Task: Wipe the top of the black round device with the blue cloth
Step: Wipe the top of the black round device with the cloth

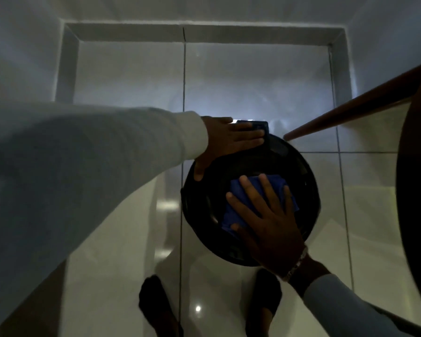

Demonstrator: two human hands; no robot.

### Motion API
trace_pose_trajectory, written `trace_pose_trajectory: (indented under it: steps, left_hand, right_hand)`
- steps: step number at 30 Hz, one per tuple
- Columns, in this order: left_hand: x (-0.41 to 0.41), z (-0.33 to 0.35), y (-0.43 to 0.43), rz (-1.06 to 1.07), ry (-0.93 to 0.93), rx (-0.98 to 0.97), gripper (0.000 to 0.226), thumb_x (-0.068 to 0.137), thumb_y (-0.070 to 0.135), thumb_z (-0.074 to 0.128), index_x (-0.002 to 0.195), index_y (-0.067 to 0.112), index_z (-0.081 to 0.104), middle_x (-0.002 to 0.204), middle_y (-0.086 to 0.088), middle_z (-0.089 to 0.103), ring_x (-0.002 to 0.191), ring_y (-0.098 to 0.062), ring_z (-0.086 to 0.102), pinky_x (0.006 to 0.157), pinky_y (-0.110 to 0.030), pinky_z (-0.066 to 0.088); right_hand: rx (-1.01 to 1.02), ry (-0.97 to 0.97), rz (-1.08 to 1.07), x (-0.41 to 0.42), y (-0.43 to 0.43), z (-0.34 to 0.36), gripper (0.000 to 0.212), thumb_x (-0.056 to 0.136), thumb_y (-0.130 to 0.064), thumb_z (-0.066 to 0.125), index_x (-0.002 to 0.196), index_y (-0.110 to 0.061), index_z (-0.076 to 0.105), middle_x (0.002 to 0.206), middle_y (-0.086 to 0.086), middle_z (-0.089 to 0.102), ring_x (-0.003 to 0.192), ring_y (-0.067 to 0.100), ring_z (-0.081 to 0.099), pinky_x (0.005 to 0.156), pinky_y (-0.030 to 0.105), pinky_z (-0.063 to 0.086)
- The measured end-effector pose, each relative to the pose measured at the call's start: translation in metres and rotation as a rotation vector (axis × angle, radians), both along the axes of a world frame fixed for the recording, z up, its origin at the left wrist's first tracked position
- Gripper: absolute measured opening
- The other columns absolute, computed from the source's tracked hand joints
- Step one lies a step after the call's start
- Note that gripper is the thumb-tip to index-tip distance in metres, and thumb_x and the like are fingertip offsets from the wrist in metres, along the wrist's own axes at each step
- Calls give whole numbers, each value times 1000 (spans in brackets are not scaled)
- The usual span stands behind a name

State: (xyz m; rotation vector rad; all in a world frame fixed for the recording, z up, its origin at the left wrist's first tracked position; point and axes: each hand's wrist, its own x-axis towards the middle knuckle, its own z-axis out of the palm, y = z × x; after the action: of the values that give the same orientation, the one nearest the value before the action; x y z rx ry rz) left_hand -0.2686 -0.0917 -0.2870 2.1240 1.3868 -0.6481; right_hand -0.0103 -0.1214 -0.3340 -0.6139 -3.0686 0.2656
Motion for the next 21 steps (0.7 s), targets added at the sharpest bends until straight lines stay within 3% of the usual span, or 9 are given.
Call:
trace_pose_trajectory:
  steps: [6, 9, 13, 16, 19, 21]
  left_hand:
    - [-9, -9, -2, -4, -84, 46, 159, 35, 65, 83, 145, 17, -21, 159, -4, -21, 146, -25, -17, 120, -48, 7]
    - [-12, -9, -3, 6, -97, 52, 159, 35, 65, 83, 144, 20, -24, 158, -1, -23, 146, -22, -18, 120, -49, 7]
    - [-14, -11, -3, 2, -125, 41, 157, 38, 65, 82, 142, 23, -28, 157, 1, -25, 145, -21, -21, 118, -48, 2]
    - [-15, -14, -3, 12, -149, 30, 156, 39, 66, 81, 142, 24, -28, 157, 2, -27, 144, -20, -22, 117, -47, 0]
    - [-15, -19, -5, 16, -153, 52, 156, 38, 67, 81, 143, 24, -26, 157, 3, -25, 144, -19, -21, 117, -48, 3]
    - [-17, -19, -7, 22, -146, 67, 155, 39, 65, 82, 144, 24, -25, 158, 3, -24, 145, -18, -21, 118, -48, 5]
  right_hand:
    - [-140, 29, -532, -48, 3, 8, 55, 91, -52, 39, 142, -32, 38, 157, 11, 26, 146, 36, 13, 114, 64, 6]
    - [-154, 21, -399, -73, -17, 13, 54, 90, -50, 44, 140, -31, 42, 156, 10, 30, 145, 37, 17, 112, 64, 8]
    - [-92, -59, -144, -27, -41, 14, 54, 88, -50, 43, 140, -35, 40, 155, 5, 31, 144, 33, 19, 108, 67, 26]
    - [-99, -65, -284, -8, -32, 13, 53, 90, -52, 38, 140, -34, 39, 154, 8, 32, 144, 33, 17, 110, 66, 20]
    - [-129, -37, -475, -45, -18, 11, 53, 91, -51, 38, 140, -32, 41, 154, 11, 33, 144, 36, 16, 112, 65, 10]
    - [-126, -31, -426, -69, -26, 12, 54, 89, -50, 44, 140, -33, 41, 155, 10, 32, 144, 38, 18, 112, 65, 9]
